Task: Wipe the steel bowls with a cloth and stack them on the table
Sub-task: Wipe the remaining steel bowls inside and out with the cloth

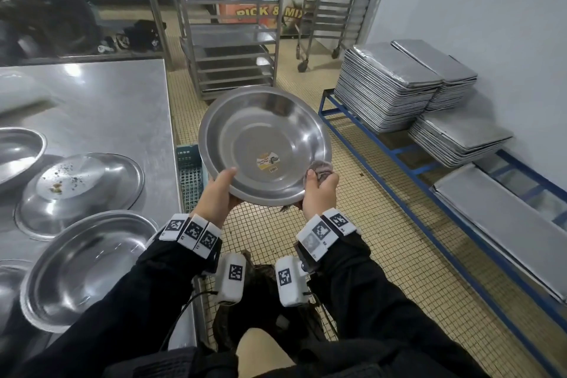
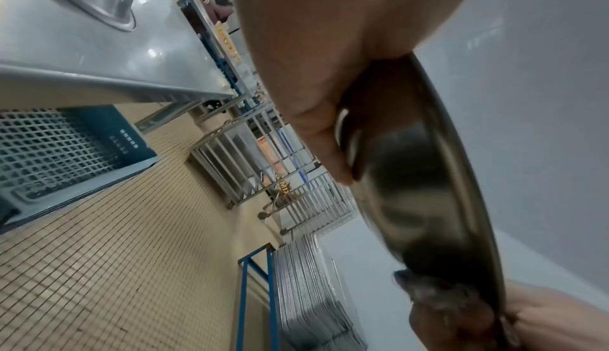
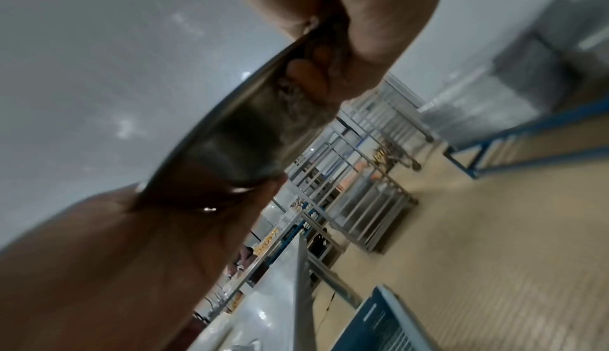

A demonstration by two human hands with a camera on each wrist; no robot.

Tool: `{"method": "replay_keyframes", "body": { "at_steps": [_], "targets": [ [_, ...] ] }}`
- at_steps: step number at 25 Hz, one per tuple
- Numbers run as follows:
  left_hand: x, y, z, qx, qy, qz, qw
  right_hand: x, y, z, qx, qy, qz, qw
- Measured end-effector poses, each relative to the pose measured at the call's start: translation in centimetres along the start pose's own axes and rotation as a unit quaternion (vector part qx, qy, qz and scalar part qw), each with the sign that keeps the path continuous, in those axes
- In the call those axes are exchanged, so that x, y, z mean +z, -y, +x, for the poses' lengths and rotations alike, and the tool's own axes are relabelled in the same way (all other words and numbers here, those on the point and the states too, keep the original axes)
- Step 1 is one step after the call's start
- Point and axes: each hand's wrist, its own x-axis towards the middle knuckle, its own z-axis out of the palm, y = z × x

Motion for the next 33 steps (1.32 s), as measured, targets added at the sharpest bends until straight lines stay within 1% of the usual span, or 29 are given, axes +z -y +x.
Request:
{"method": "replay_keyframes", "body": {
  "at_steps": [2, 3, 6, 7, 8, 9, 11, 13, 15, 16, 17, 18, 20, 22, 23, 26, 28, 29, 30, 31, 33],
  "targets": [
    [-0.5, 0.1, -0.1, -0.022, 0.055, -0.003, 0.998, -0.6, -0.3, 0.1, 0.008, 0.001, -0.002, 1.000],
    [-1.0, -0.3, 0.0, -0.020, 0.081, -0.010, 0.996, -1.2, -0.3, 0.6, 0.007, 0.008, -0.012, 1.000],
    [-2.6, -1.6, 0.6, 0.031, 0.137, -0.077, 0.987, -3.5, 0.7, 2.4, -0.024, 0.041, -0.072, 0.996],
    [-3.0, -2.1, 0.6, 0.041, 0.139, -0.093, 0.985, -4.1, 1.1, 2.9, -0.038, 0.064, -0.102, 0.992],
    [-3.2, -2.6, 0.6, 0.041, 0.133, -0.100, 0.985, -4.4, 1.5, 3.3, -0.051, 0.087, -0.129, 0.987],
    [-3.4, -2.8, 0.6, 0.033, 0.109, -0.100, 0.988, -4.5, 1.8, 3.5, -0.061, 0.101, -0.149, 0.982],
    [-3.5, -2.8, 0.4, 0.013, 0.065, -0.093, 0.993, -4.4, 2.3, 3.4, -0.070, 0.102, -0.159, 0.980],
    [-3.0, -2.6, -0.1, 0.010, 0.001, -0.067, 0.998, -4.0, 2.2, 2.8, -0.071, 0.076, -0.130, 0.986],
    [-2.3, -2.0, -0.3, 0.035, -0.064, 0.005, 0.997, -3.4, 1.7, 1.8, -0.061, 0.034, -0.090, 0.993],
    [-1.6, -1.7, -0.5, 0.048, -0.088, 0.033, 0.994, -2.8, 1.4, 1.3, -0.051, 0.014, -0.066, 0.996],
    [-0.9, -1.2, -0.6, 0.054, -0.097, 0.043, 0.993, -2.2, 0.9, 0.8, -0.039, -0.001, -0.040, 0.998],
    [-0.2, -0.7, -0.8, 0.049, -0.094, 0.046, 0.993, -1.5, 0.4, 0.2, -0.029, -0.013, -0.017, 0.999],
    [0.9, 0.1, -0.9, 0.014, -0.067, 0.050, 0.996, -0.4, -0.4, -0.6, -0.014, -0.039, 0.010, 0.999],
    [0.8, 0.5, -0.7, -0.019, -0.028, 0.073, 0.997, -0.5, -0.6, -0.7, -0.008, -0.049, 0.004, 0.999],
    [0.3, 0.5, -0.5, -0.023, -0.002, 0.069, 0.997, -0.9, -0.4, -0.5, -0.010, -0.041, -0.007, 0.999],
    [-2.1, -0.4, 0.6, 0.028, 0.071, -0.040, 0.996, -2.9, 1.1, 0.9, -0.016, 0.006, -0.068, 0.998],
    [-3.3, -1.3, 1.0, 0.042, 0.101, -0.085, 0.990, -4.1, 2.2, 1.9, -0.030, 0.055, -0.139, 0.988],
    [-3.5, -1.8, 0.9, 0.039, 0.107, -0.095, 0.989, -4.4, 2.6, 2.2, -0.040, 0.081, -0.174, 0.980],
    [-3.7, -2.2, 0.8, 0.031, 0.098, -0.093, 0.990, -4.6, 2.9, 2.4, -0.050, 0.099, -0.199, 0.974],
    [-3.7, -2.4, 0.7, 0.021, 0.077, -0.082, 0.993, -4.6, 3.0, 2.5, -0.056, 0.106, -0.209, 0.971],
    [-3.3, -2.5, 0.3, 0.013, 0.013, -0.026, 0.999, -4.2, 2.9, 2.4, -0.053, 0.093, -0.190, 0.976]
  ]
}}
